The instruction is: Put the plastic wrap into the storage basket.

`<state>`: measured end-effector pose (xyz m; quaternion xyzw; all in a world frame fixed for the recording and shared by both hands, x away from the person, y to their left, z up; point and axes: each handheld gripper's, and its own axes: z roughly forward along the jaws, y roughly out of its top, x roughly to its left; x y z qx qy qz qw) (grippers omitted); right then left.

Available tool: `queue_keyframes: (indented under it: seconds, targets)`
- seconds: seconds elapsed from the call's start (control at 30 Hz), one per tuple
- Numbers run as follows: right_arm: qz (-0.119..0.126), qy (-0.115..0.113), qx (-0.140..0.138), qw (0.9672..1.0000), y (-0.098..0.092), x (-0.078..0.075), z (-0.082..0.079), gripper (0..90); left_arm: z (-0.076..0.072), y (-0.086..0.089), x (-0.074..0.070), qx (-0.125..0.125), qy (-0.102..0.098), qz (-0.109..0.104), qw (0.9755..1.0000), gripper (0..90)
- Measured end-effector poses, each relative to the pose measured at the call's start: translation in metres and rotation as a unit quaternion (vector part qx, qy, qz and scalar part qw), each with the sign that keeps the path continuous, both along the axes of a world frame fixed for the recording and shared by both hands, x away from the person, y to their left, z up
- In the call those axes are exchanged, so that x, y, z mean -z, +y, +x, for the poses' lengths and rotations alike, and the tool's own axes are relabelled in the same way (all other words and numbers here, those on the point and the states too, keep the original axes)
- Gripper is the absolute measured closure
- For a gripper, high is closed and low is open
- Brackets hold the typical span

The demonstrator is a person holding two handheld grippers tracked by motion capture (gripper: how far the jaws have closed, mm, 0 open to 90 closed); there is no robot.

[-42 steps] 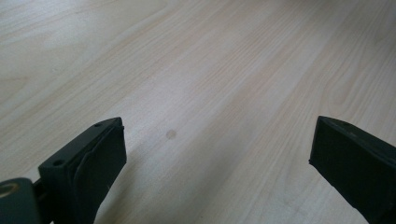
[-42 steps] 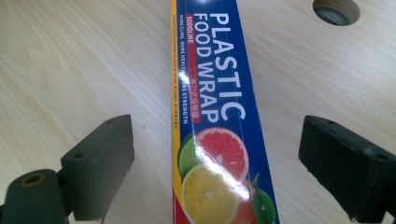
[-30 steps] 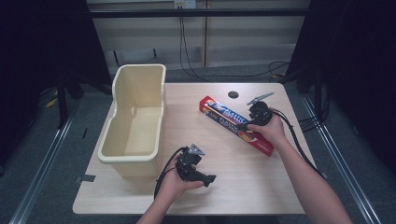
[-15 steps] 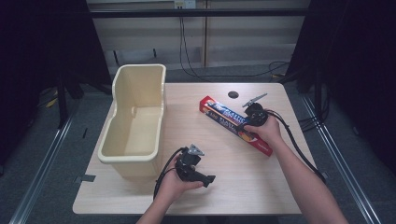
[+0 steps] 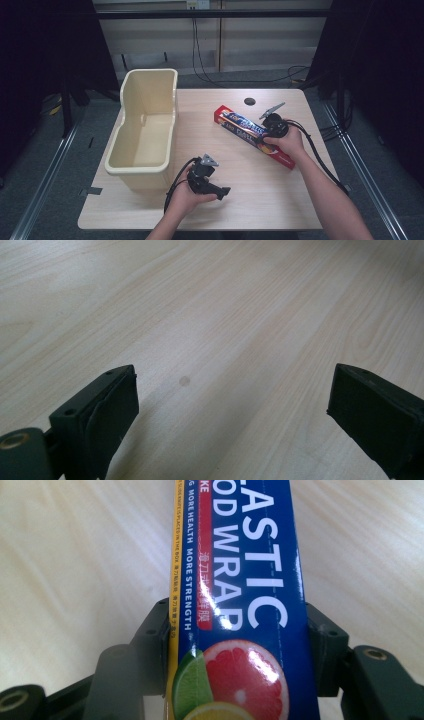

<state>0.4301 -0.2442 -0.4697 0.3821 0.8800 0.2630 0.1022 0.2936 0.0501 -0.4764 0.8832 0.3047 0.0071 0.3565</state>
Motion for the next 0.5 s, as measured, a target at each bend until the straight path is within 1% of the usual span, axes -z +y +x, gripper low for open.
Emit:
queue_keyframes:
  seconds: [0.03,0.07,0.1,0.13,0.17,0.2,0.23,0.27,0.3,0.33,0.37,0.4,0.43,0.47,0.5]
  targets:
    - [0.002,0.003,-0.004,1.0000,-0.002,-0.001,-0.003,42.1,0.000,0.000,0.000,0.002,0.002,0.002,1.0000,5.8]
    - [0.000,-0.003,-0.012,0.9999,-0.004,-0.002,-0.006,42.1,0.000,0.000,-0.001,0.003,0.003,0.003,1.0000,5.8]
    - [-0.002,-0.001,-0.013,0.9999,-0.006,-0.003,-0.010,42.1,-0.002,-0.002,-0.001,-0.004,0.000,-0.004,1.0000,5.8]
    - [0.000,0.001,-0.016,0.9999,-0.008,-0.004,-0.013,42.1,-0.002,-0.002,-0.002,-0.004,-0.002,-0.004,1.0000,5.8]
    - [0.005,0.001,-0.024,0.9997,-0.013,-0.007,-0.020,42.0,-0.002,-0.002,-0.003,0.002,-0.002,-0.004,1.0000,5.8]
    - [0.005,0.001,-0.024,0.9997,-0.013,-0.007,-0.020,42.0,-0.001,-0.001,-0.005,0.009,-0.004,0.006,0.9999,5.8]
    - [0.004,0.000,-0.027,0.9996,-0.014,-0.009,-0.024,42.0,-0.003,-0.003,-0.005,0.001,-0.005,-0.006,1.0000,5.8]
    - [0.004,-0.007,-0.037,0.9993,-0.017,-0.012,-0.029,42.0,-0.003,-0.003,-0.006,0.006,-0.003,-0.002,1.0000,5.8]
    - [0.009,-0.005,-0.038,0.9992,-0.018,-0.014,-0.032,42.0,-0.002,-0.003,-0.009,0.015,-0.006,0.003,0.9999,5.8]
    - [0.014,-0.008,-0.049,0.9987,-0.021,-0.017,-0.038,42.0,-0.003,-0.004,-0.010,0.012,-0.008,-0.002,0.9999,5.8]
    - [0.018,-0.008,-0.055,0.9983,-0.022,-0.019,-0.041,42.0,-0.003,-0.005,-0.012,0.011,-0.008,-0.006,0.9999,5.8]
    - [0.020,-0.009,-0.062,0.9978,-0.024,-0.021,-0.044,42.0,-0.003,-0.005,-0.014,0.012,-0.010,-0.001,0.9999,5.8]
    - [0.020,-0.010,-0.067,0.9975,-0.025,-0.023,-0.048,42.0,-0.002,-0.005,-0.018,0.014,-0.014,-0.005,0.9998,5.8]
    - [0.021,-0.009,-0.075,0.9969,-0.026,-0.025,-0.053,41.9,-0.002,-0.005,-0.021,0.020,-0.016,-0.004,0.9997,5.8]
    - [0.021,-0.002,-0.077,0.9968,-0.027,-0.027,-0.056,41.9,-0.002,-0.006,-0.025,0.016,-0.017,-0.008,0.9997,5.7]
